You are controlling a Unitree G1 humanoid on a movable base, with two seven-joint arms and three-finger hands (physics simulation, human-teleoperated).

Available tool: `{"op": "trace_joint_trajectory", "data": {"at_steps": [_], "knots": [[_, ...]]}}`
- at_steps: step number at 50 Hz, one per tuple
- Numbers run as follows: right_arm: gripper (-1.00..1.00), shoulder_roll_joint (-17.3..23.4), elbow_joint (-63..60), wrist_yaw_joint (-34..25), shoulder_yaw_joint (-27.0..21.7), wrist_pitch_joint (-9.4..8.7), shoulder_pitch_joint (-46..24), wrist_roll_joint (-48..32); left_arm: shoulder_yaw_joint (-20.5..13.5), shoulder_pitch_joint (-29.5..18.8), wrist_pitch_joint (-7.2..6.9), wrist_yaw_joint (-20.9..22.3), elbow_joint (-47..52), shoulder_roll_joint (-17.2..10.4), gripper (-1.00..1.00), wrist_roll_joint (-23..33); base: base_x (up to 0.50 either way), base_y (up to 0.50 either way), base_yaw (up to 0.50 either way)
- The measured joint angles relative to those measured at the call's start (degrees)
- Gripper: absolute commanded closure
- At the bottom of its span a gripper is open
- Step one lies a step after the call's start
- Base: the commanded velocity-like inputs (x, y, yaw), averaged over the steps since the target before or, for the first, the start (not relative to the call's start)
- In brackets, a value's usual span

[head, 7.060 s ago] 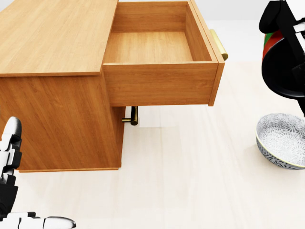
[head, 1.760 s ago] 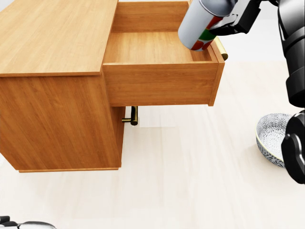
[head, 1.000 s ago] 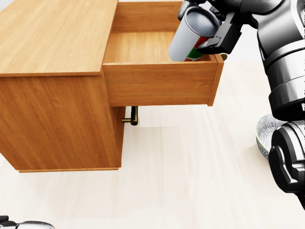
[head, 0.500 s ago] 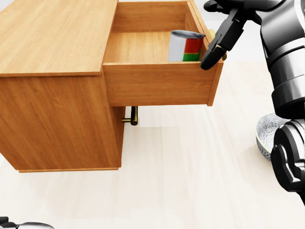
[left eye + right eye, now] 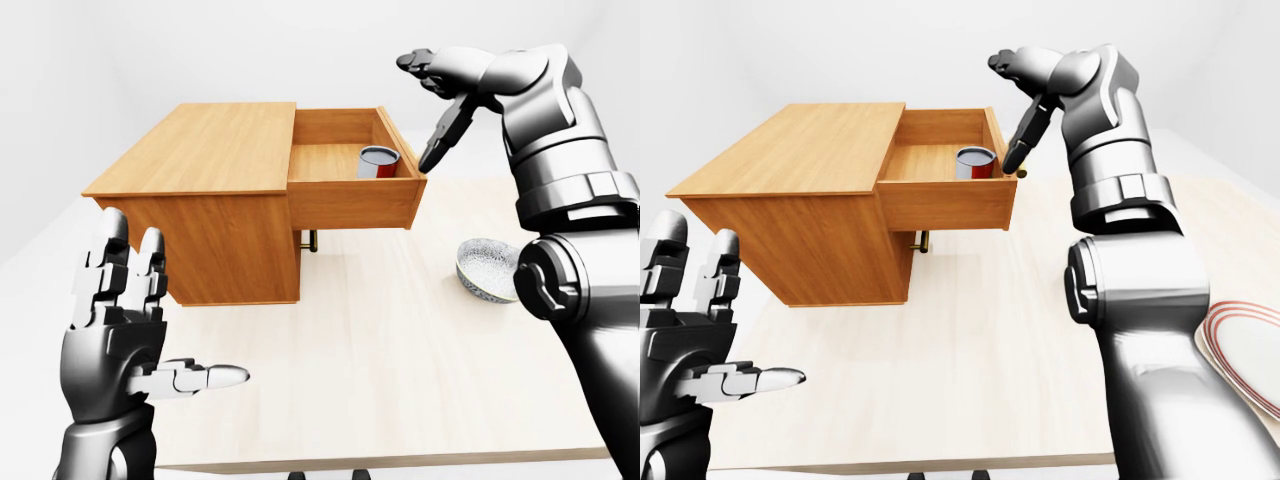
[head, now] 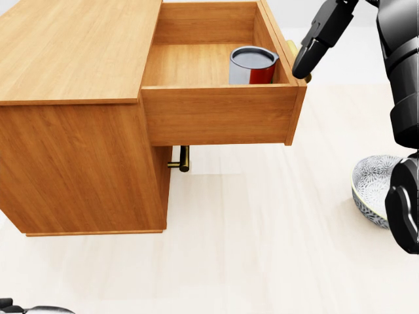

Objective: Put the ketchup in the top drawer of the cabinet.

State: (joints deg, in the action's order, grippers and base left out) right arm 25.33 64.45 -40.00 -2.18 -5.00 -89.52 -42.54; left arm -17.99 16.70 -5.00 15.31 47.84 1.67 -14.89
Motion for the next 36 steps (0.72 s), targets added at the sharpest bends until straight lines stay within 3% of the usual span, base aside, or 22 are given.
{"op": "trace_joint_trajectory", "data": {"at_steps": [14, 20, 26, 36], "knots": [[-1.0, 4.1, -2.7, 0.0, 0.3, 0.0, -8.9, -3.6, -0.2, 0.2, 0.0, 0.3, 0.4, 0.1, -1.0, -0.2, 0.0, 0.0, 0.0], [-1.0, 6.3, -8.9, 0.0, -0.4, 0.0, -9.6, -5.2, -0.2, 0.5, 0.0, 0.4, 0.6, 0.2, -1.0, -0.3, 0.0, 0.0, 0.0], [-1.0, 8.5, -25.6, 0.0, -1.9, 0.0, -3.7, -7.2, -0.4, 0.7, 0.0, 0.7, 0.9, 0.3, -1.0, -0.5, 0.0, 0.0, 0.0], [-1.0, 13.4, -59.8, 0.0, -4.8, 0.0, 14.2, -13.8, -0.7, 1.1, 0.0, 1.1, 1.4, 0.5, -1.0, -0.7, 0.0, 0.0, 0.0]]}}
